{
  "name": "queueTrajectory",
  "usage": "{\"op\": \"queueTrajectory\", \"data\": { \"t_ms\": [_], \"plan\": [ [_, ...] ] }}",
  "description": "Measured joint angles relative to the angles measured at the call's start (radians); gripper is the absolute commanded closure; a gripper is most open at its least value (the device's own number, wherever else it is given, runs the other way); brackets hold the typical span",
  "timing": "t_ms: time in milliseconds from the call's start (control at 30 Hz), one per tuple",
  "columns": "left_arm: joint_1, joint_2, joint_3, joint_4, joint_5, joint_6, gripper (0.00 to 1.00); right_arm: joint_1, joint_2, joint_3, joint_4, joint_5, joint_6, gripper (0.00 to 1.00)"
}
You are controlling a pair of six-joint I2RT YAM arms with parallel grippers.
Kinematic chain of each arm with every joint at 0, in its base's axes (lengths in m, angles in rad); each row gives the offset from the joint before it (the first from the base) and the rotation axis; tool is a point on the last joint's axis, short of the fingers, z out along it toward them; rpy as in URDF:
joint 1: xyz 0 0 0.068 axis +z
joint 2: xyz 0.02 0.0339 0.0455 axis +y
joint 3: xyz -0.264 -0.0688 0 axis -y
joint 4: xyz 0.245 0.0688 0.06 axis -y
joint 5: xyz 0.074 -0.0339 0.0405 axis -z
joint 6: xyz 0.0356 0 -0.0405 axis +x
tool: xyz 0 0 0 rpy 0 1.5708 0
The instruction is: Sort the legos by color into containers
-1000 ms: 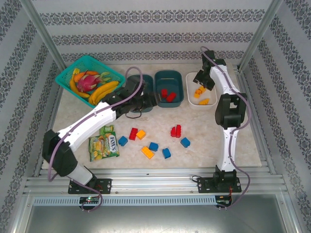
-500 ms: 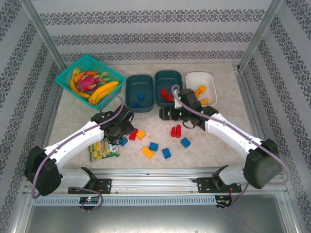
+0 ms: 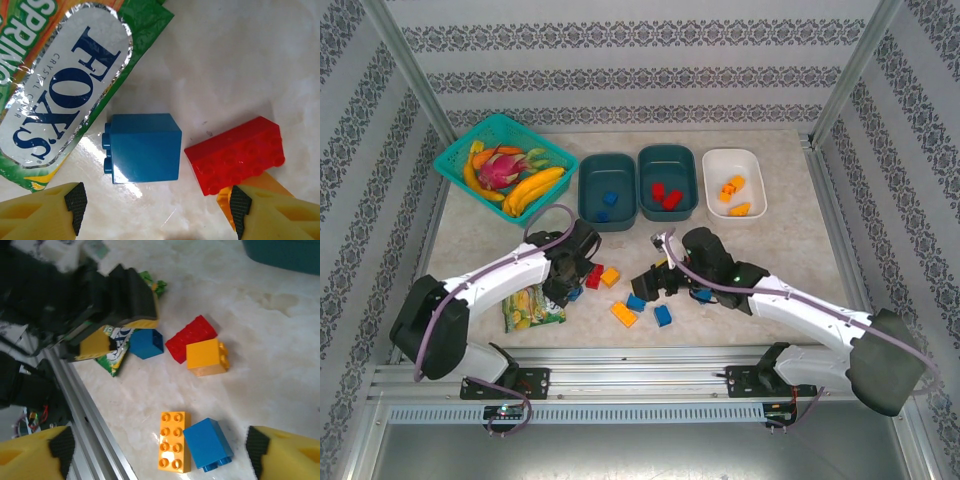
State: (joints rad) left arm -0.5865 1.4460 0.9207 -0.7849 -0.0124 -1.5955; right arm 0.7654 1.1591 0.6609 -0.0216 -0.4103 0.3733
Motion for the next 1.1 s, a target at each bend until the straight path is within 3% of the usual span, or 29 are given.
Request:
{"op": "queueTrajectory", "data": {
  "t_ms": [200,567,767,967,1100],
  "plan": [
    [0.019,0.04,-0.032,0.045,0.011,-0.013,0.25,0.011,-0.01,-0.018,0.067,0.0,-0.04,0.03],
    [0.037,0.114,-0.031,0.084,0.016,0.017,0.49,0.011,-0.004,-0.018,0.079,0.001,-0.039,0.03],
    [0.039,0.128,-0.019,0.081,0.015,0.039,0.57,0.011,0.008,-0.018,0.079,0.002,-0.039,0.03],
    [0.039,0.122,0.013,0.048,-0.025,0.068,0.61,0.011,0.009,-0.01,0.074,0.025,-0.037,0.04],
    [0.039,0.088,0.125,-0.029,-0.087,0.132,0.61,0.004,-0.006,0.014,0.062,0.081,-0.028,0.04]
  ]
}}
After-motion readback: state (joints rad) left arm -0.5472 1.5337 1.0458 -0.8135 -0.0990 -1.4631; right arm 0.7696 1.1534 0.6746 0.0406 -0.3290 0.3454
